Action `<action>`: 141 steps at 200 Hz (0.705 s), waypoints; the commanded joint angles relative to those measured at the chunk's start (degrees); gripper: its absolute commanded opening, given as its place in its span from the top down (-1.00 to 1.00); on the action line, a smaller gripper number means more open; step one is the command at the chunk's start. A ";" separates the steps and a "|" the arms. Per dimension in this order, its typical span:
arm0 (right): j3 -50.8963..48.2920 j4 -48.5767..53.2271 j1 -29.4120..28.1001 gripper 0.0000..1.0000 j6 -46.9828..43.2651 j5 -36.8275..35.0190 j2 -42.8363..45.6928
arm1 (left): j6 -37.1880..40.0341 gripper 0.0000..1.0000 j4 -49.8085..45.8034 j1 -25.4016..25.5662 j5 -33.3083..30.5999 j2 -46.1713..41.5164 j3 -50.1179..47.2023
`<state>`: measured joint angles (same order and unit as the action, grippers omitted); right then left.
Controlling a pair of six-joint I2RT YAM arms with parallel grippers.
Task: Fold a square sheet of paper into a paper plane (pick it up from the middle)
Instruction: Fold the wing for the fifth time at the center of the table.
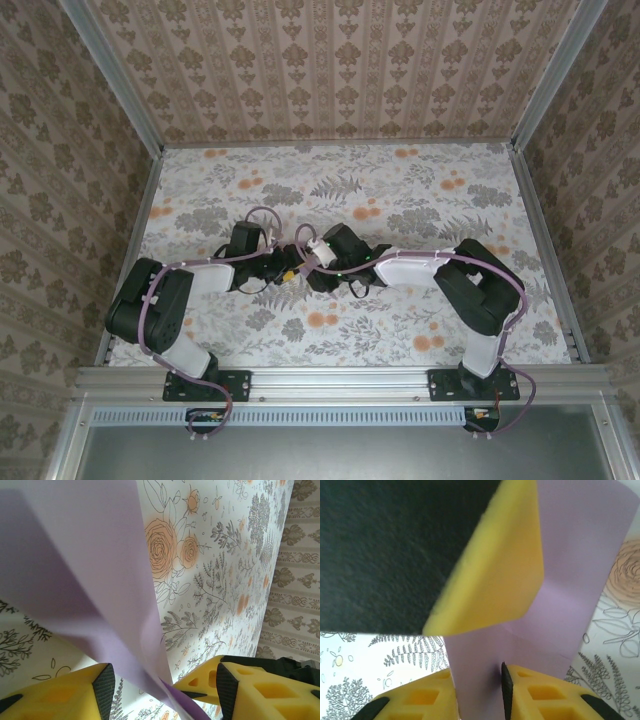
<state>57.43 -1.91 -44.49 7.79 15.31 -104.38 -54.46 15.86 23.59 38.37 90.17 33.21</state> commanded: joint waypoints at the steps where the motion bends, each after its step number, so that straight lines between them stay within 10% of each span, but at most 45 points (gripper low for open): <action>1: 1.33 0.48 -0.17 0.57 -2.09 -1.25 -0.71 | -0.73 -0.19 -1.00 0.16 0.21 -0.15 1.58; 141: 5.39 1.22 2.03 0.84 2.92 10.96 -7.23 | -0.91 -0.40 -4.86 -3.12 -3.79 -12.26 -5.97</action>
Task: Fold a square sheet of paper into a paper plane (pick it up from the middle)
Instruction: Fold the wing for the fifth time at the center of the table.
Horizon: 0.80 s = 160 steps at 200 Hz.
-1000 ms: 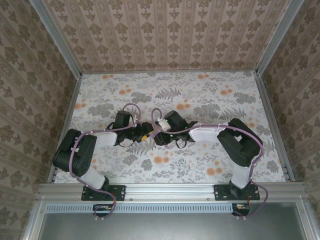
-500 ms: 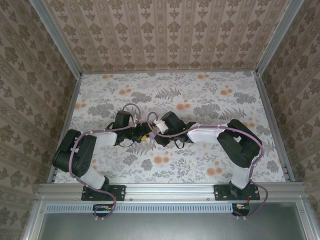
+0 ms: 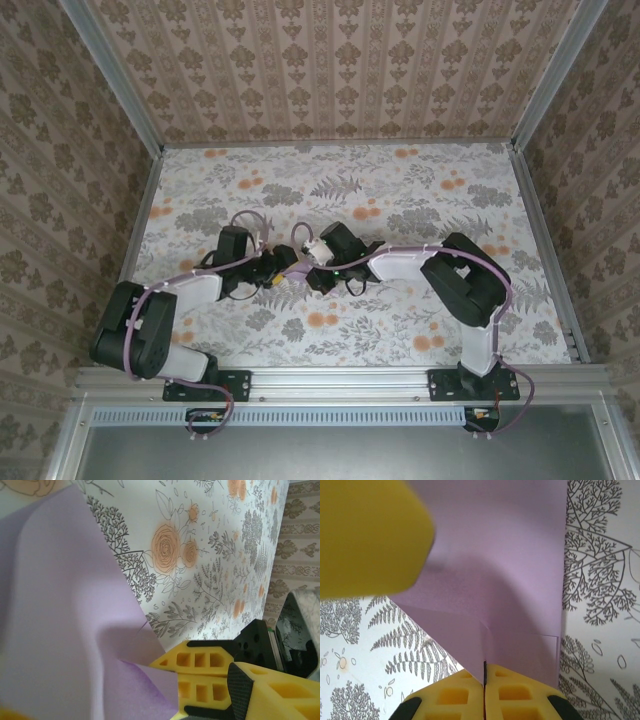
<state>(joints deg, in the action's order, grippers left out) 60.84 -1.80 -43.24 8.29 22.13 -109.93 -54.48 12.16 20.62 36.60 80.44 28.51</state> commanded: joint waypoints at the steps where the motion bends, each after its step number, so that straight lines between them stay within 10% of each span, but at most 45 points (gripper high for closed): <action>1: 1.98 1.11 0.78 0.84 2.41 4.14 -1.67 | -0.85 -0.40 -1.21 -0.14 -2.08 -2.68 -1.35; 54: 3.65 2.31 1.94 0.85 8.53 6.83 -1.89 | -0.22 -0.51 -3.44 0.03 -4.08 -7.54 -3.91; 115: 1.82 11.77 2.04 0.86 14.97 -9.12 6.42 | 1.75 -0.49 -3.83 0.03 -3.62 -6.57 -0.16; 160: 1.03 17.53 1.61 0.80 17.02 -12.79 9.69 | 1.05 -0.20 1.60 0.93 -1.46 -1.83 1.78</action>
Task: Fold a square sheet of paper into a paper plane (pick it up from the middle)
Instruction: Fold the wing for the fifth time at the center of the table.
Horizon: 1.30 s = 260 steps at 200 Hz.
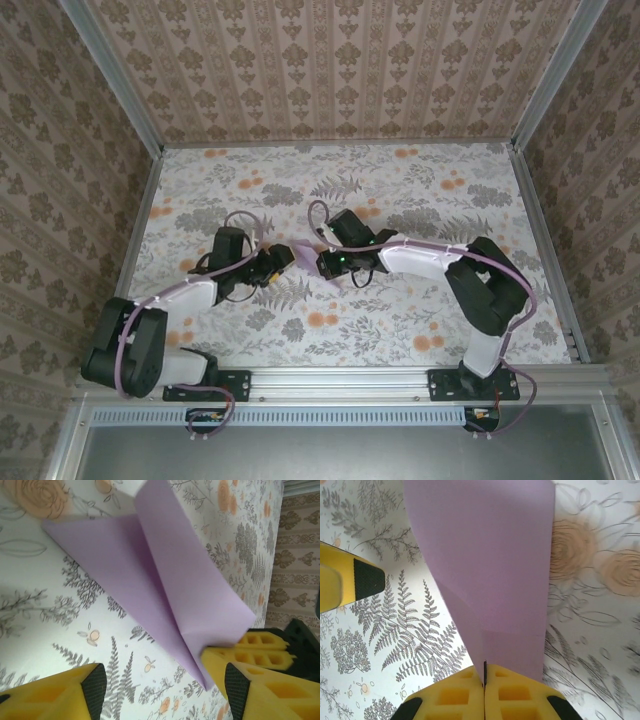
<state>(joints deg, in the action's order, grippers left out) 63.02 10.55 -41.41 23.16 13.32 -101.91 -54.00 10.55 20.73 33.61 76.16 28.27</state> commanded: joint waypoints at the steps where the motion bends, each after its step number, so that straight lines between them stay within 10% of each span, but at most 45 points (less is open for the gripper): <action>1: -1.20 5.05 -0.20 0.79 2.11 -4.00 1.60 | 0.52 -0.19 3.23 0.90 1.54 2.61 2.08; 71: -3.92 -5.34 -2.08 0.53 -10.81 -4.49 -0.74 | -1.62 0.59 4.76 3.17 1.56 14.10 5.48; 135: -7.92 -17.25 -4.77 0.15 -22.09 -9.62 -1.19 | -2.08 0.63 5.37 3.26 1.64 16.92 6.12; 260: -7.95 -23.29 -7.29 0.27 -32.90 -13.32 -5.80 | -2.80 0.65 5.27 3.17 2.69 16.83 6.40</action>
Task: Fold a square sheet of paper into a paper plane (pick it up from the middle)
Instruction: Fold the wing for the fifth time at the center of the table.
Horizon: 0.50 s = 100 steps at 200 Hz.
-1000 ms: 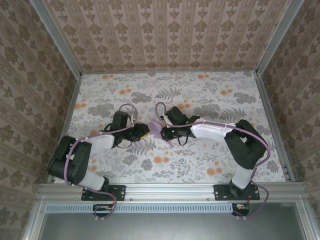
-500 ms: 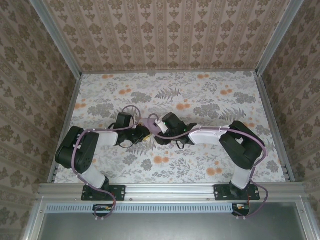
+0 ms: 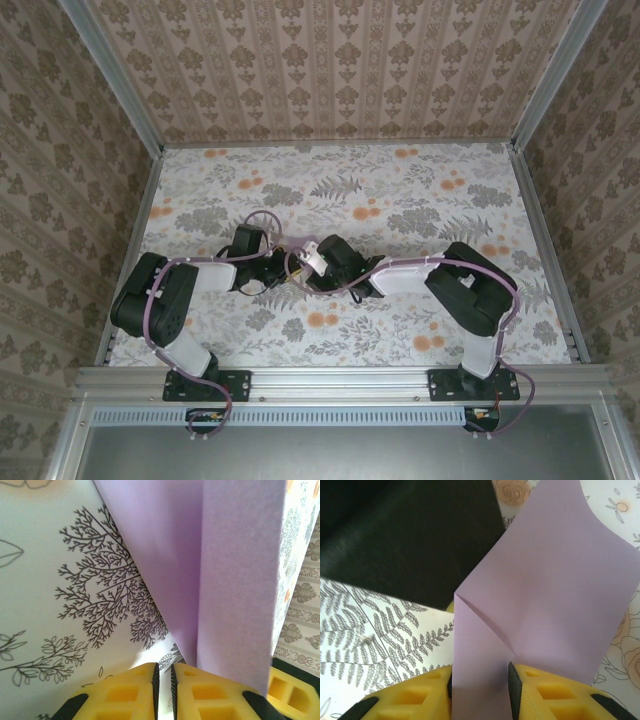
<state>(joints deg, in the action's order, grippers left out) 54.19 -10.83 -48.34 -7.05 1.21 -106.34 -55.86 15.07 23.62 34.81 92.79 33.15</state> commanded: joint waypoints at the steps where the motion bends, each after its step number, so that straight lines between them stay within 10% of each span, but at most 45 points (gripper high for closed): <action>1: 0.85 -2.05 -0.36 0.27 -2.74 -1.21 -1.39 | -0.93 0.65 0.75 0.29 1.49 0.19 1.55; 100: -0.42 -5.77 -1.03 0.18 -3.67 -4.64 -1.67 | -0.92 0.65 -0.33 -0.24 1.66 -0.11 2.19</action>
<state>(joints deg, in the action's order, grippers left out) 54.19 -14.66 -48.82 -9.34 -1.21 -107.63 -55.99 15.05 23.59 35.40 92.79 33.56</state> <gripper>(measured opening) 0.441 0.176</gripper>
